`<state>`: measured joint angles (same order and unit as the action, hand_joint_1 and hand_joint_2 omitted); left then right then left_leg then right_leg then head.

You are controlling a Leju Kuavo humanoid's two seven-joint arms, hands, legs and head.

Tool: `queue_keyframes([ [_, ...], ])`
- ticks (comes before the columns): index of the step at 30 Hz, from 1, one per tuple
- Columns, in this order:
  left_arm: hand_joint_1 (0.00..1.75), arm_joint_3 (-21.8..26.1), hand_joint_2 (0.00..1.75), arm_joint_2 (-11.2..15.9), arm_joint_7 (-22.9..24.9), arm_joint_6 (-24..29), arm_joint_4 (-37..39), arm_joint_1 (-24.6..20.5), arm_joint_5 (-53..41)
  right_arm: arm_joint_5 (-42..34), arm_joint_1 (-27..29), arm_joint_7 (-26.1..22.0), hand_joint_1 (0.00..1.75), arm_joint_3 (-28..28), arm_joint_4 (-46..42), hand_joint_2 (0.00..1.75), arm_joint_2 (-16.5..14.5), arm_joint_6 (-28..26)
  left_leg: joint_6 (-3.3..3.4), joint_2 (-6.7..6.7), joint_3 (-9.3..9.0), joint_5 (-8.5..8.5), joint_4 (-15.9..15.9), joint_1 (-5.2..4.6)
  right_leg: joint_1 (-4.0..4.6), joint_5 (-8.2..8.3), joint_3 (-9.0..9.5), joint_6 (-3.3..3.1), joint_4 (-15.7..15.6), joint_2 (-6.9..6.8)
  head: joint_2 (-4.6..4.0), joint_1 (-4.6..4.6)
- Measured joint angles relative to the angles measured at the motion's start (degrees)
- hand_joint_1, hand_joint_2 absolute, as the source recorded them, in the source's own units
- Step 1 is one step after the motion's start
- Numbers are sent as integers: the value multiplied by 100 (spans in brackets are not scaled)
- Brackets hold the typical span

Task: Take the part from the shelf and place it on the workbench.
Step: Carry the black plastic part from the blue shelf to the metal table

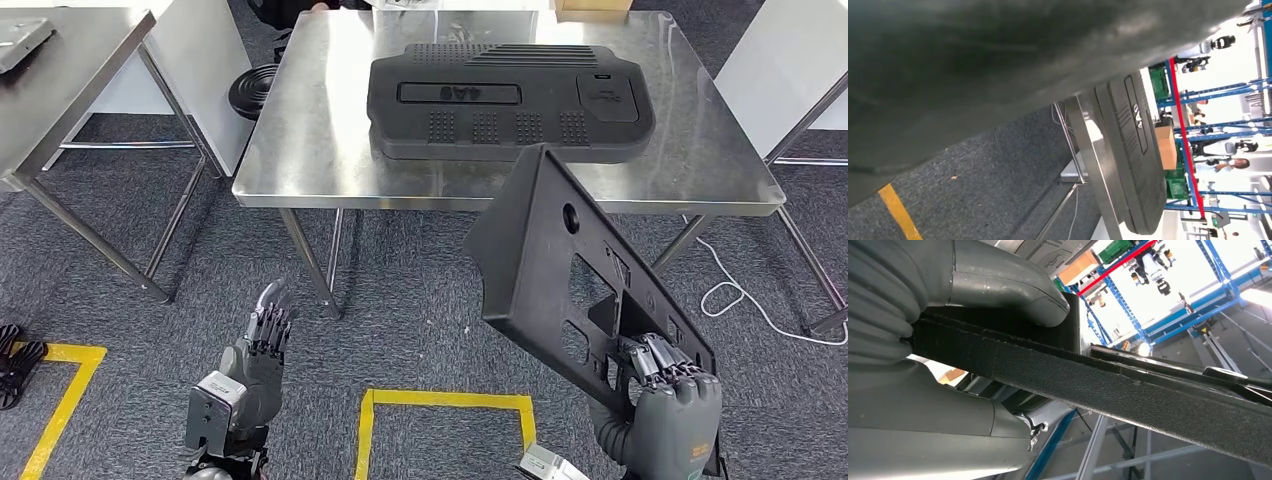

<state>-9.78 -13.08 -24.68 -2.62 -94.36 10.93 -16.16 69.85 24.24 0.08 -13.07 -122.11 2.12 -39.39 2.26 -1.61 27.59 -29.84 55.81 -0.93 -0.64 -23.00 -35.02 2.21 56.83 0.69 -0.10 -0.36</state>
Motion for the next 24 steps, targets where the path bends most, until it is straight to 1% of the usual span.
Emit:
queue_keyframes([
  [7,0,-1,0,-1,-4,2,0,0,1,0,0,13,175,-2,0,175,4,0,-31,1,-23,6,-5,-3,-4,2,29,-7,0,1,0,2],
  [16,0,1,0,-1,-8,2,0,1,1,0,1,16,175,-2,0,175,8,0,-30,2,-55,8,-3,-32,-30,4,63,-4,0,1,0,3],
  [24,0,-1,0,-1,-19,-23,10,-10,13,1,0,27,175,-2,3,175,11,0,-28,2,-56,4,-3,-37,-34,3,63,-3,-1,1,1,3],
])
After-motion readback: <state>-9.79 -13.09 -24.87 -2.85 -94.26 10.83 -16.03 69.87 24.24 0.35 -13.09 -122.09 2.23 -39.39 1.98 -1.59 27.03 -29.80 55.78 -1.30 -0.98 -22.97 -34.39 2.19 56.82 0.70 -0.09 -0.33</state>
